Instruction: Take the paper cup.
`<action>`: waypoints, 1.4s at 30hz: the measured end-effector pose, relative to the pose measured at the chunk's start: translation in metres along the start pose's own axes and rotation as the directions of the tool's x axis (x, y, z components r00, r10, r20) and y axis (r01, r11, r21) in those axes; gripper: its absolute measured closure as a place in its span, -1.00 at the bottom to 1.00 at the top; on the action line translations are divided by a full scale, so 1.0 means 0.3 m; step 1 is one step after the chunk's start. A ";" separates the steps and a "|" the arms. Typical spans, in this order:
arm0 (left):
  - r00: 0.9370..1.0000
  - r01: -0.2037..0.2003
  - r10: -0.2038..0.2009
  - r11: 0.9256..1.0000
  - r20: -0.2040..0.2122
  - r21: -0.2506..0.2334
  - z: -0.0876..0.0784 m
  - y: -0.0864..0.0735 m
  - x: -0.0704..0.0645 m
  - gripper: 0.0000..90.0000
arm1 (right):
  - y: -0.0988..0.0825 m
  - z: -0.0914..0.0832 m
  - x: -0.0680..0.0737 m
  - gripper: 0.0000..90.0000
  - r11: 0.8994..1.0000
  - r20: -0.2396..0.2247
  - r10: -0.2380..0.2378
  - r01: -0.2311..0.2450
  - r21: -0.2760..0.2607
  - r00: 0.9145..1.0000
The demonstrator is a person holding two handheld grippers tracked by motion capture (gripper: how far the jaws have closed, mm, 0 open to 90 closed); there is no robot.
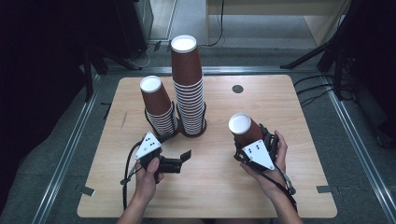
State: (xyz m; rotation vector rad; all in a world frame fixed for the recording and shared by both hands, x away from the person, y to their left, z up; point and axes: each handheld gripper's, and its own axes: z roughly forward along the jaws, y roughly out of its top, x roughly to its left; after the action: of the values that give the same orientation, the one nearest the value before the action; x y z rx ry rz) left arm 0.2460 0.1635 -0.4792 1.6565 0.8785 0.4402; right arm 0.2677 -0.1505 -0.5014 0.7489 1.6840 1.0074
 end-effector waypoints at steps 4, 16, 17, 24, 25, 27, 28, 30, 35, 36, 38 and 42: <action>1.000 0.017 -0.016 1.000 0.025 -0.004 0.008 0.012 -0.008 -1.00 | -0.008 -0.003 0.012 -0.74 1.000 -0.004 -0.031 0.031 -0.002 1.000; 0.997 -0.004 0.003 1.000 0.082 0.015 0.044 0.019 -0.057 -1.00 | -0.016 -0.012 0.052 -0.73 0.990 -0.018 -0.137 0.137 -0.016 0.990; 0.997 -0.009 0.008 1.000 0.083 0.017 0.044 0.021 -0.061 -1.00 | -0.016 -0.011 0.057 -0.73 0.988 -0.018 -0.151 0.151 -0.015 0.988; 0.994 -0.031 0.029 0.999 0.104 0.019 0.048 0.030 -0.088 -1.00 | -0.014 -0.009 0.087 -0.74 0.972 -0.007 -0.234 0.234 -0.024 0.972; 0.993 -0.033 0.030 0.999 0.111 0.018 0.049 0.031 -0.092 -1.00 | -0.014 -0.011 0.090 -0.74 0.970 -0.007 -0.243 0.243 -0.023 0.970; 0.992 -0.036 0.034 0.999 0.123 0.016 0.051 0.033 -0.100 -1.00 | -0.012 -0.013 0.099 -0.74 0.963 -0.001 -0.268 0.268 -0.028 0.963; 0.991 -0.037 0.034 0.999 0.128 0.018 0.052 0.034 -0.103 -1.00 | -0.010 -0.014 0.102 -0.74 0.958 -0.003 -0.284 0.283 -0.032 0.959; 0.989 -0.039 0.036 0.999 0.145 0.018 0.054 0.035 -0.108 -1.00 | -0.006 -0.017 0.108 -0.74 0.956 -0.014 -0.290 0.289 -0.049 0.957; 0.983 -0.050 0.045 0.998 0.179 0.026 0.057 0.030 -0.115 -1.00 | 0.004 -0.021 0.131 -0.75 0.944 -0.035 -0.319 0.315 -0.098 0.947; 0.982 -0.052 0.046 0.998 0.182 0.027 0.058 0.030 -0.117 -1.00 | 0.006 -0.022 0.136 -0.75 0.943 -0.042 -0.321 0.315 -0.110 0.946; 0.981 -0.046 0.039 0.999 0.190 0.029 0.058 0.030 -0.119 -1.00 | 0.008 -0.022 0.147 -0.75 0.936 -0.047 -0.337 0.330 -0.126 0.940; 0.980 -0.053 0.045 0.998 0.196 0.037 0.061 0.029 -0.125 -1.00 | 0.008 -0.023 0.170 -0.75 0.917 -0.060 -0.385 0.375 -0.133 0.921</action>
State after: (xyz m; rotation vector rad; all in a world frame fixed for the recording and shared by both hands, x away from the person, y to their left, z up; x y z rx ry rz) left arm 0.2372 0.1229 -0.4699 1.7303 0.7067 0.2877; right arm 0.2451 -0.1081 -0.5204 0.2835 1.7392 0.8621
